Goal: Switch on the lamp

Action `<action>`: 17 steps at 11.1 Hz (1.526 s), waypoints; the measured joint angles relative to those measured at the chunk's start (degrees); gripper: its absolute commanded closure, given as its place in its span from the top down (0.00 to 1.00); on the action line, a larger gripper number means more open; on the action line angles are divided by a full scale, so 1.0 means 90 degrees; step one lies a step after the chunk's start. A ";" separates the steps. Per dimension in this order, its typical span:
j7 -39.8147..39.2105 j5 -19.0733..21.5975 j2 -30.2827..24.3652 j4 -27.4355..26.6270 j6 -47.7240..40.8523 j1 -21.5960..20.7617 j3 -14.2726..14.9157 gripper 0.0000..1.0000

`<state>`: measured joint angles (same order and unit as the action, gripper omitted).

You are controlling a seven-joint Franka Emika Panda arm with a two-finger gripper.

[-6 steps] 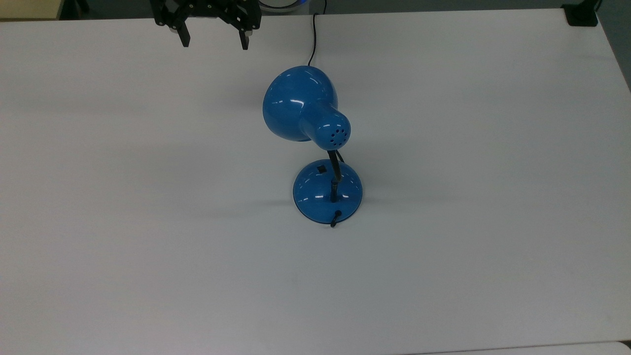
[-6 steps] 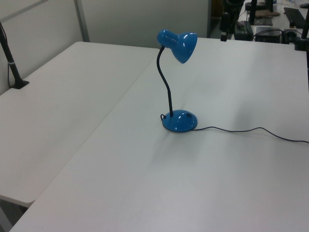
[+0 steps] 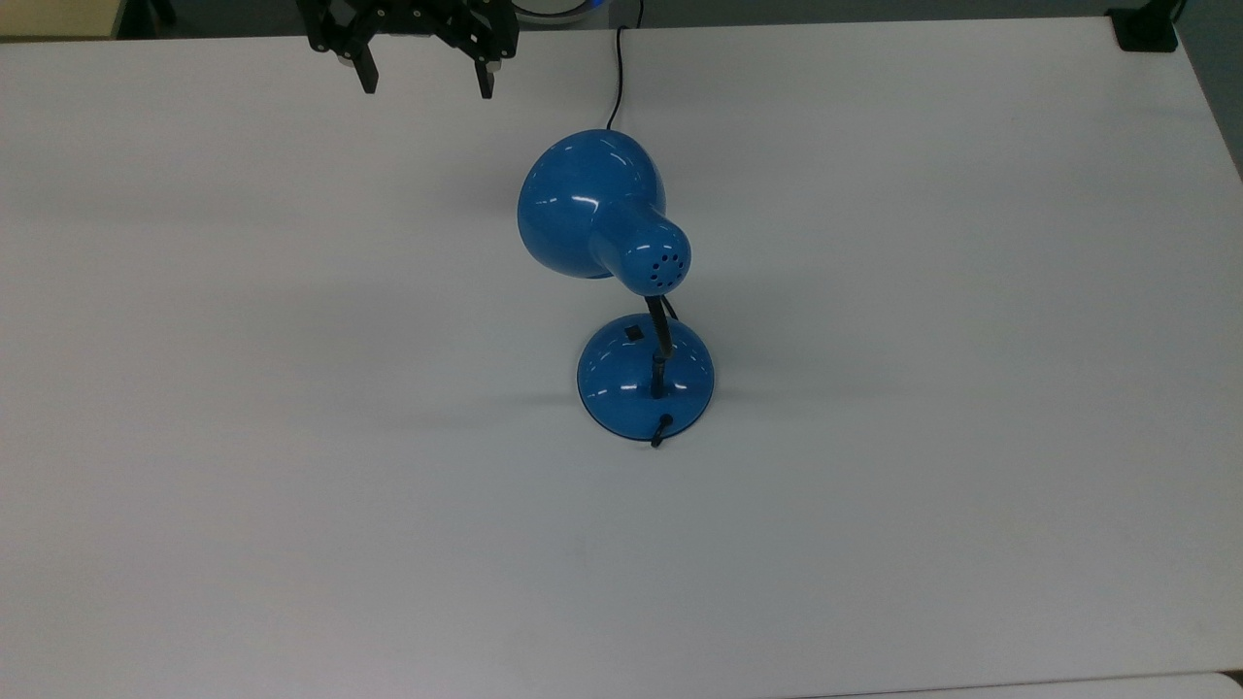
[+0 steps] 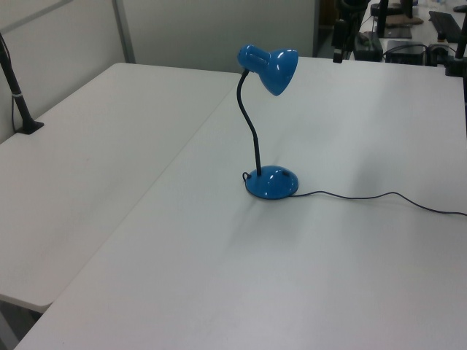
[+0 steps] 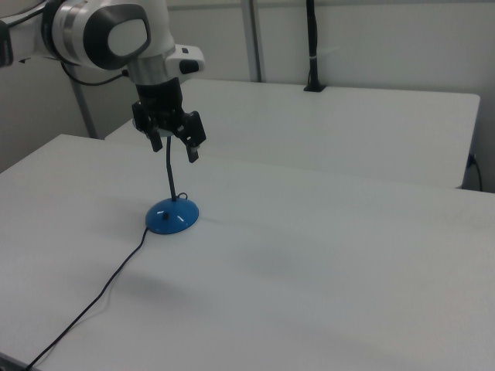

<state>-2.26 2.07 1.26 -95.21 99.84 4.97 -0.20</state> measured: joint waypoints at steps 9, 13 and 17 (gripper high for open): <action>-0.1572 0.0000 0.0048 -0.0020 -0.0266 -0.0004 -0.0013 0.98; -0.2191 -0.0001 0.0160 -0.0278 -0.0351 -0.0055 -0.0185 0.00; -0.1967 0.0181 0.0334 -0.0699 0.0581 -0.0155 -0.0319 0.00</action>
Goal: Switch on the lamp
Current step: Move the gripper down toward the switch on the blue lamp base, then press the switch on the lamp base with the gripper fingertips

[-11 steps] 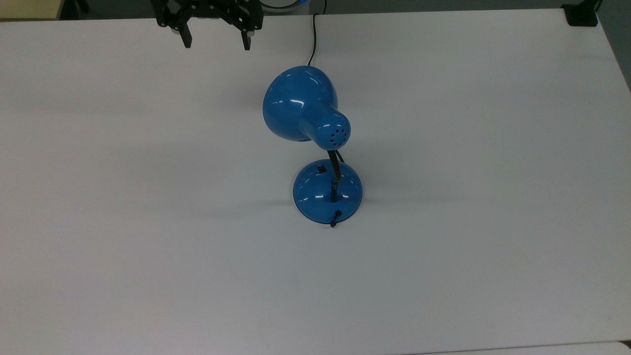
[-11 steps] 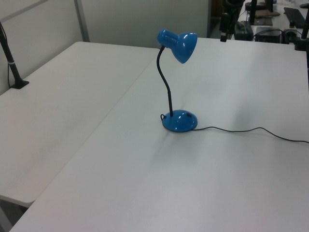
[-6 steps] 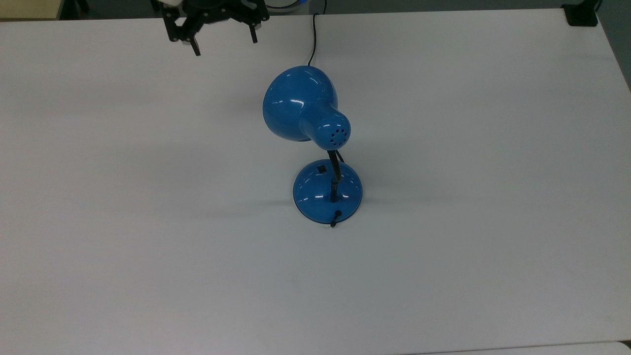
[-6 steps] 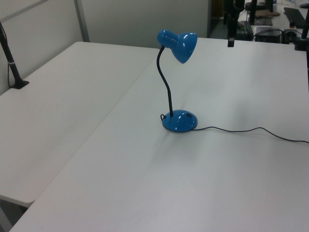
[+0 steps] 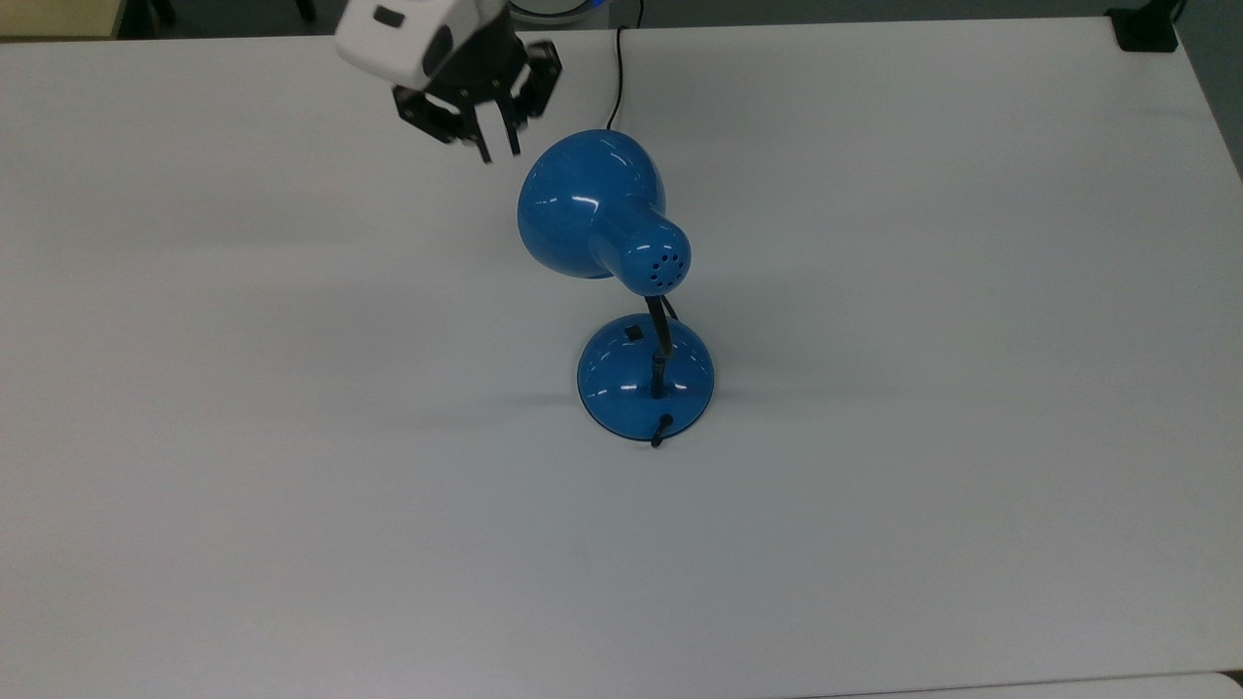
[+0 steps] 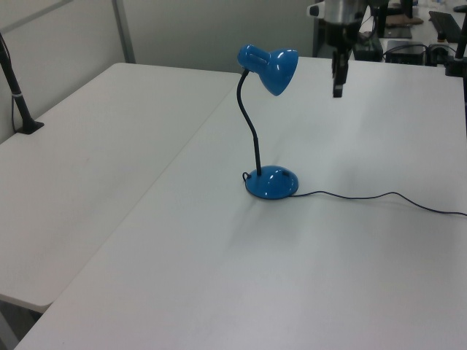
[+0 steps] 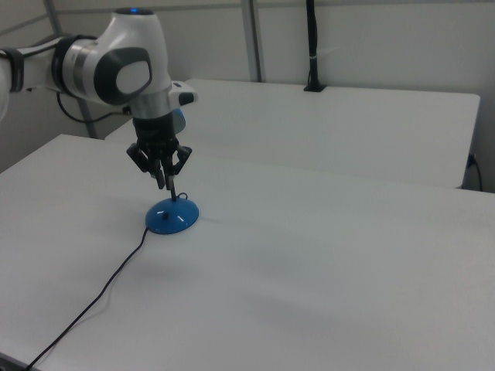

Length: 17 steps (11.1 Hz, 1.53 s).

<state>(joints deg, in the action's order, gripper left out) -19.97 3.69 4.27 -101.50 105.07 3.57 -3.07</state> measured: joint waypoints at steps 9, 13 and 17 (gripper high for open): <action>0.1926 0.0005 0.1120 -0.0809 0.3151 -0.0750 -0.0323 0.00; 0.2026 0.0005 0.1521 -0.0807 0.3802 -0.0913 -0.0325 0.00; 0.2026 0.0005 0.1686 -0.0802 0.3987 -0.0945 -0.0325 0.00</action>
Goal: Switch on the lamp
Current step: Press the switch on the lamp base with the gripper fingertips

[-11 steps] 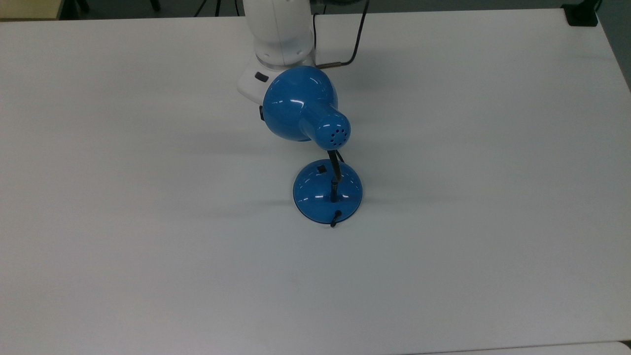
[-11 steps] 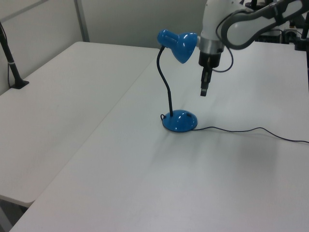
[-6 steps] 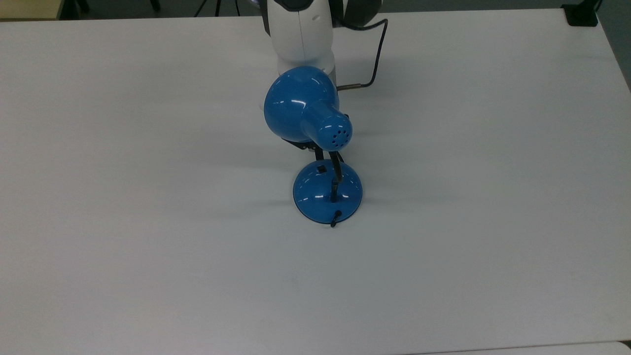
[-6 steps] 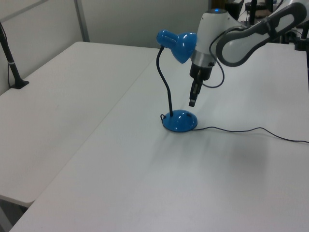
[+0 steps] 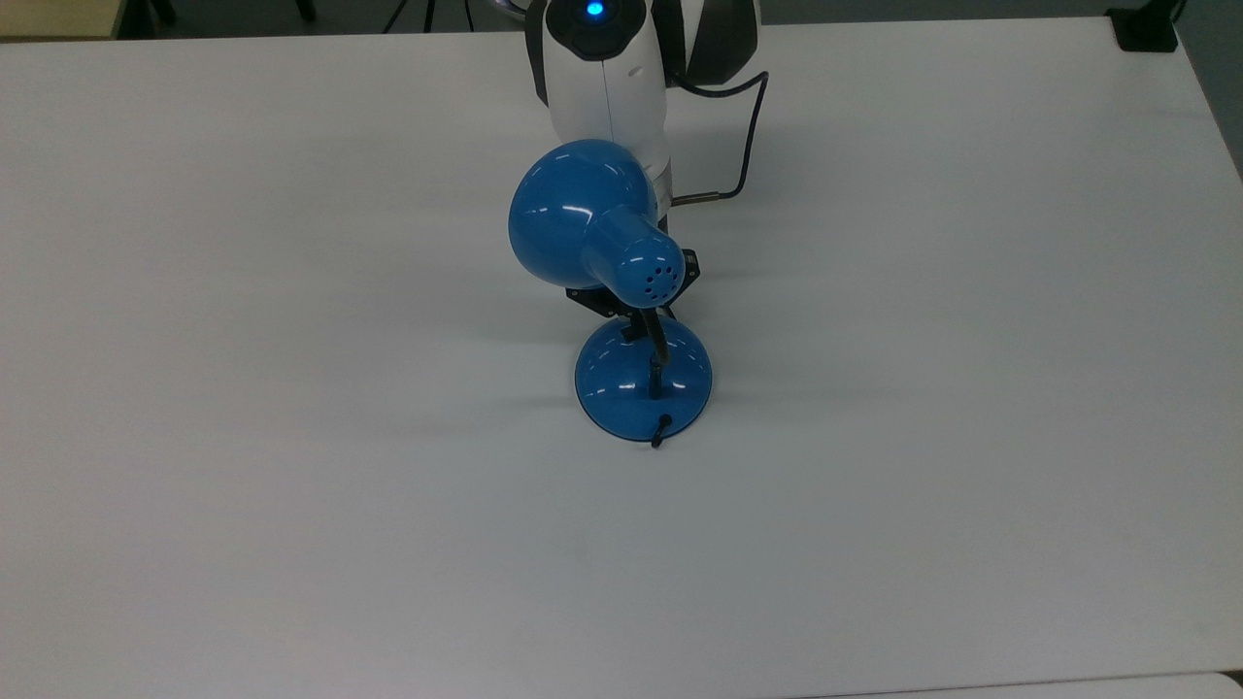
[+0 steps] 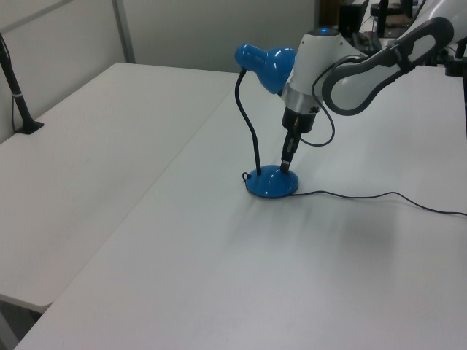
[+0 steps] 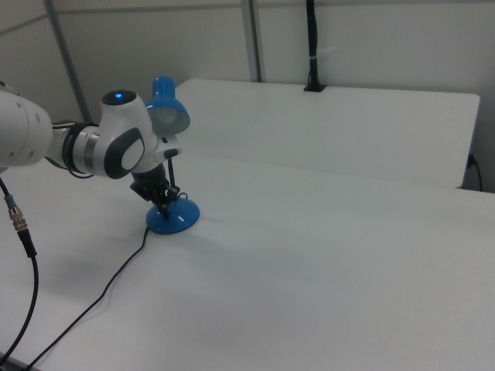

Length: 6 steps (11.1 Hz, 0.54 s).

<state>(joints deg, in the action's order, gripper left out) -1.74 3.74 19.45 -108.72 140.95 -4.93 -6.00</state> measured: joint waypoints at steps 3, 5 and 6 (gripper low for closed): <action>0.0000 -0.0001 0.0042 0.0005 0.0009 0.0000 0.0000 0.00; 0.0000 -0.0001 0.0046 0.0006 0.0009 0.0000 0.0000 0.00; 0.0000 -0.0001 0.0049 0.0006 0.0009 0.0000 0.0000 0.00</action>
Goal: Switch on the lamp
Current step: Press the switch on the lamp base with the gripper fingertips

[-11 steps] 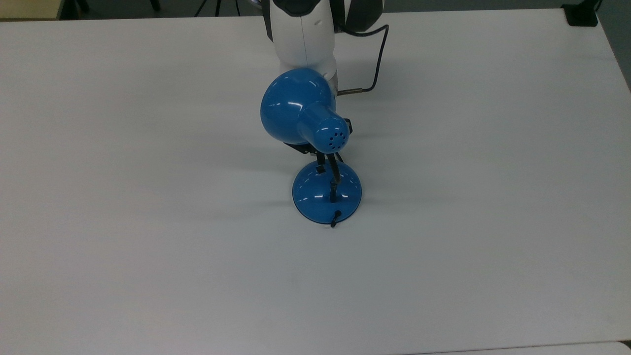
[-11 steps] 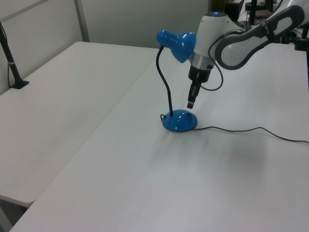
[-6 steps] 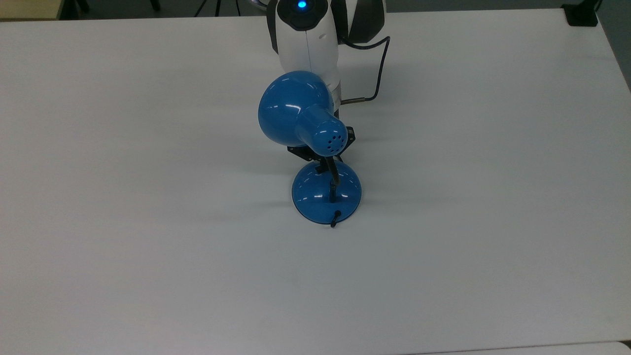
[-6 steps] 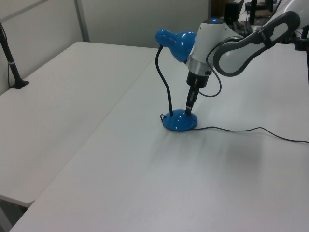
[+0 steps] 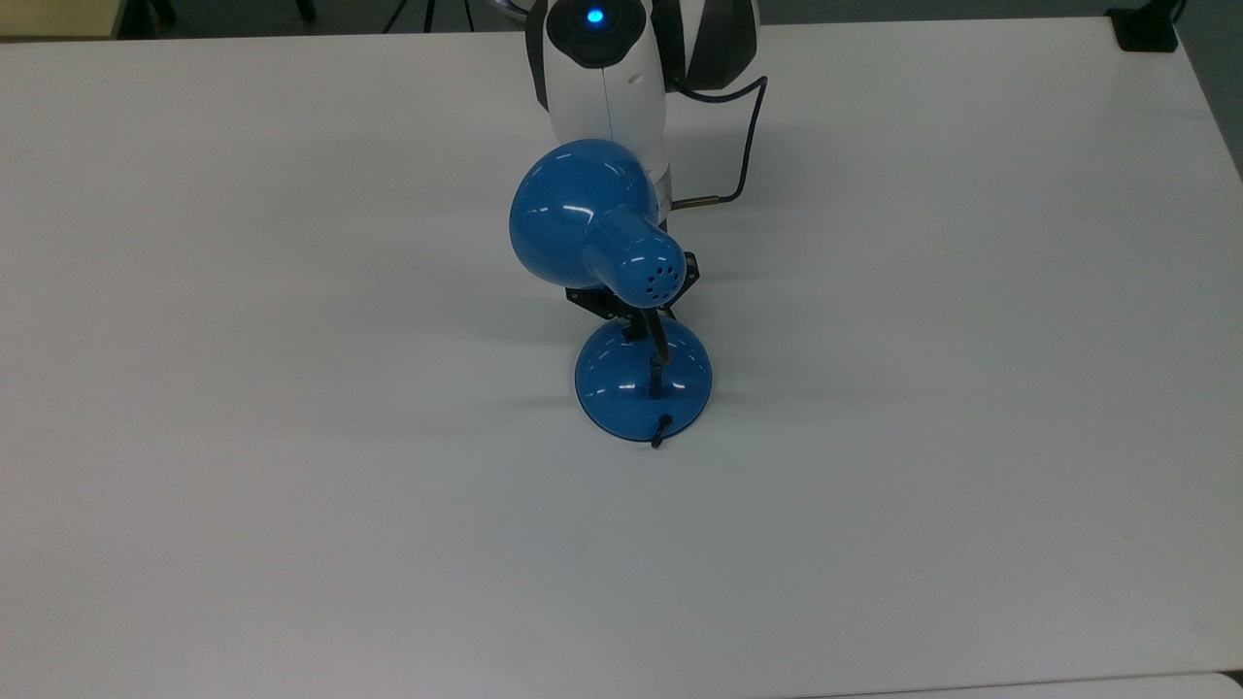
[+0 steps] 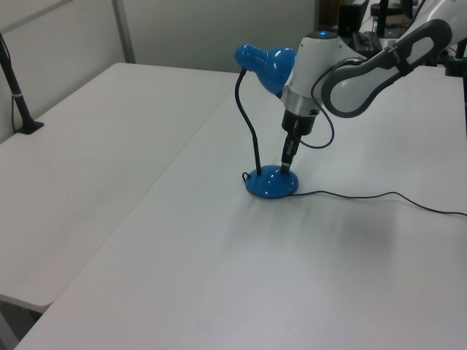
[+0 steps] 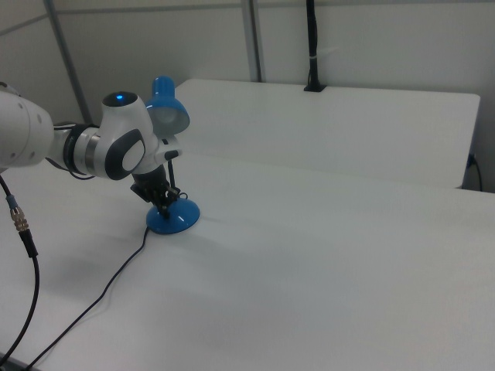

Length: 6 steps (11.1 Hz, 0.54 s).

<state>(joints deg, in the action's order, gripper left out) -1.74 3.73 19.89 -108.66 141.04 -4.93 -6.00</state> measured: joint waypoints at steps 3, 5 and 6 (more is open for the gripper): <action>0.0000 0.0000 0.0007 0.0000 0.0006 0.0000 0.0000 0.00; 0.0000 0.0000 0.0034 -0.0001 0.0074 0.0000 0.0000 0.00; 0.0000 0.0000 0.0058 0.0000 0.0114 0.0000 0.0000 0.00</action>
<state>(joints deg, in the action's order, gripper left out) -1.74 3.73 20.41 -108.66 142.06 -4.93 -6.00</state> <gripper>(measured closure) 0.991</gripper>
